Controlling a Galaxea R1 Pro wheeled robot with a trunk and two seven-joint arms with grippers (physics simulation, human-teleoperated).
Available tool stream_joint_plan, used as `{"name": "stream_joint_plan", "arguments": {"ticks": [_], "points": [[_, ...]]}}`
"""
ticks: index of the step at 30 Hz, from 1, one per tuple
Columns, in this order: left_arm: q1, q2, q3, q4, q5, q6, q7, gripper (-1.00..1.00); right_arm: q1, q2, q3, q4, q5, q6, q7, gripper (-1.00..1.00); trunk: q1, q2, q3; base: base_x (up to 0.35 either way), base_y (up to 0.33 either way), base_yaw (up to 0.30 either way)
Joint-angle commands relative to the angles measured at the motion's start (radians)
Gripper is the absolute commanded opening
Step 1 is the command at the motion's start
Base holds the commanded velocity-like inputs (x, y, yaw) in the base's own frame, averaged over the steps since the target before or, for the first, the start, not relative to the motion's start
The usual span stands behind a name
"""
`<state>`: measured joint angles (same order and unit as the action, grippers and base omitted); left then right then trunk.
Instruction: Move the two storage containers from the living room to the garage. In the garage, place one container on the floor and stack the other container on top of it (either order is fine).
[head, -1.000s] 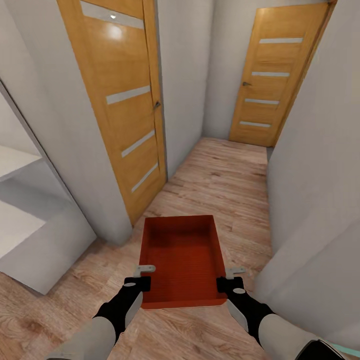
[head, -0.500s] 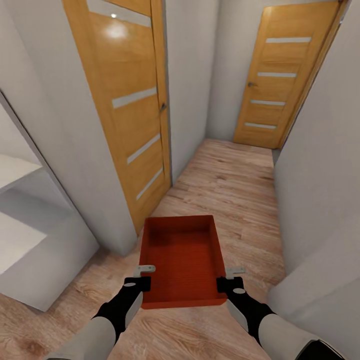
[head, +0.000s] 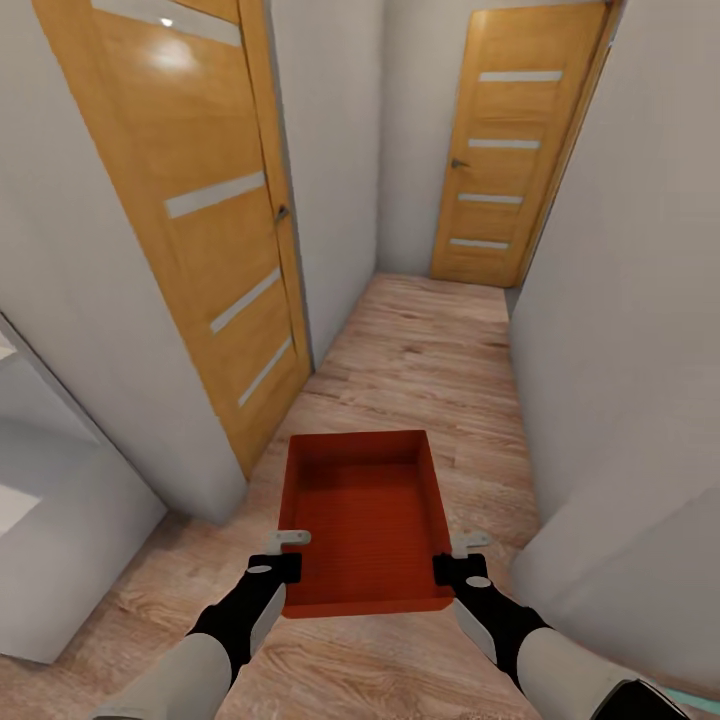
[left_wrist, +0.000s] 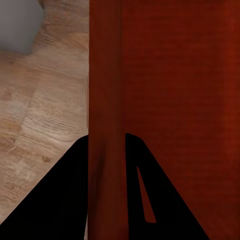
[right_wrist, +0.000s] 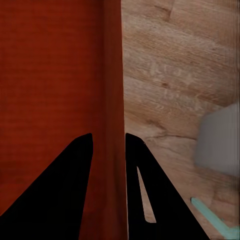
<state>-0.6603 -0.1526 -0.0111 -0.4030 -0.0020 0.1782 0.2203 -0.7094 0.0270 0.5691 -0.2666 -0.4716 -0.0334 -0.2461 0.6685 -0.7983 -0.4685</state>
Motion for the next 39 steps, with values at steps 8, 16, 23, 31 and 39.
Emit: {"name": "stream_joint_plan", "arguments": {"ticks": [8, 16, 23, 31, 39], "points": [[0.001, 0.021, -0.017, 0.006, 0.019, 0.006, 0.010, -1.00, -0.002, -0.046, -0.020, -0.005, 0.005, -0.002, -0.005, -1.00, 0.000, -0.001, -0.005, 0.000, 0.004, -0.227], [0.001, 0.021, -0.017, 0.006, 0.019, 0.006, 0.010, -1.00, -0.002, -0.047, -0.020, -0.005, 0.005, -0.002, -0.005, -1.00, 0.000, -0.001, -0.005, 0.000, 0.249, -0.020], [0.001, 0.021, -0.017, 0.006, 0.019, 0.006, 0.011, -1.00, -0.002, -0.046, -0.020, -0.005, 0.005, -0.002, -0.005, -1.00, 0.000, -0.001, -0.005, 0.000, 0.321, 0.000], [0.001, 0.021, -0.017, 0.006, 0.019, 0.006, 0.011, -1.00, -0.002, -0.045, -0.020, -0.005, 0.005, -0.002, -0.005, -1.00, 0.000, -0.001, -0.005, 0.000, 0.213, -0.058], [0.001, 0.021, -0.017, 0.006, 0.019, 0.006, 0.011, -1.00, -0.002, -0.045, -0.020, -0.005, 0.005, -0.002, -0.005, -1.00, 0.000, -0.001, -0.005, 0.000, 0.006, -0.237]]}}
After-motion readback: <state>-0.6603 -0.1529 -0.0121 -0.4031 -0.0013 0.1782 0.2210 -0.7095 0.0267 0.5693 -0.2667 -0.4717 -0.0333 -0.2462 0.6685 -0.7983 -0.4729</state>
